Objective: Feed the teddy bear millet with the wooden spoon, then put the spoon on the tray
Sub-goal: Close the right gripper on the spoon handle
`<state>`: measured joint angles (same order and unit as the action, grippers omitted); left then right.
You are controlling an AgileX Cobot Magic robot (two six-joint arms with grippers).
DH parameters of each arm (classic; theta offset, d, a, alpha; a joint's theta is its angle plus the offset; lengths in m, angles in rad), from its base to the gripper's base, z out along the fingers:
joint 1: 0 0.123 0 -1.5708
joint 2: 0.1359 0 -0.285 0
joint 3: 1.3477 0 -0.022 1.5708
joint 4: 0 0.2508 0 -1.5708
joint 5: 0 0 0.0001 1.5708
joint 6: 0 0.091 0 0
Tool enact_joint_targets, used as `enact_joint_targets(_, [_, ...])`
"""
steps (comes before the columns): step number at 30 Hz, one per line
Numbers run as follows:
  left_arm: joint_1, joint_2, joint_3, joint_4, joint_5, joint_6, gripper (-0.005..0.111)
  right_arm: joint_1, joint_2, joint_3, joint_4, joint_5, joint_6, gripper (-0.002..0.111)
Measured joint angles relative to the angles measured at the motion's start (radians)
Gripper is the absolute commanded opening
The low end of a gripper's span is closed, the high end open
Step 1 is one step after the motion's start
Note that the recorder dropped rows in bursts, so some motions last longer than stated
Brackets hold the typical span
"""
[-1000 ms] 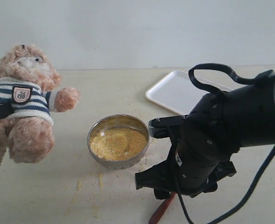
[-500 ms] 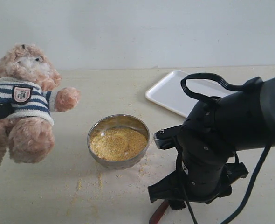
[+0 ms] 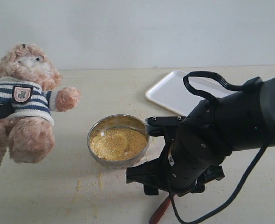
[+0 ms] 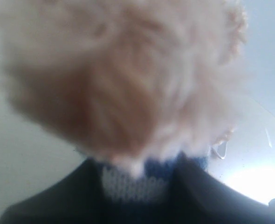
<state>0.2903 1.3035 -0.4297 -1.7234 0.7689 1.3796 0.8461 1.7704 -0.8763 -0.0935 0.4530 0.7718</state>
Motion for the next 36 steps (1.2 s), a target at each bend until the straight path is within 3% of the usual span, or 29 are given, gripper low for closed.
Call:
enact_joint_targets(23, [0.000, 0.000, 0.000, 0.000, 0.045, 0.000, 0.005, 0.000, 0.035, 0.000, -0.094, 0.101, 0.052, 0.062])
enact_joint_targets(32, [0.000, 0.000, 0.000, 0.000, 0.069, 0.000, 0.005, 0.000, 0.041, -0.001, -0.187, 0.260, 0.041, 0.062])
enact_joint_targets(33, [0.000, 0.000, 0.000, 0.000, 0.069, 0.000, 0.005, 0.000, 0.041, -0.001, -0.192, 0.270, 0.037, 0.060])
enact_joint_targets(36, [0.000, 0.000, 0.000, 0.000, 0.069, 0.000, 0.005, 0.000, 0.041, -0.001, -0.194, 0.280, 0.028, 0.043])
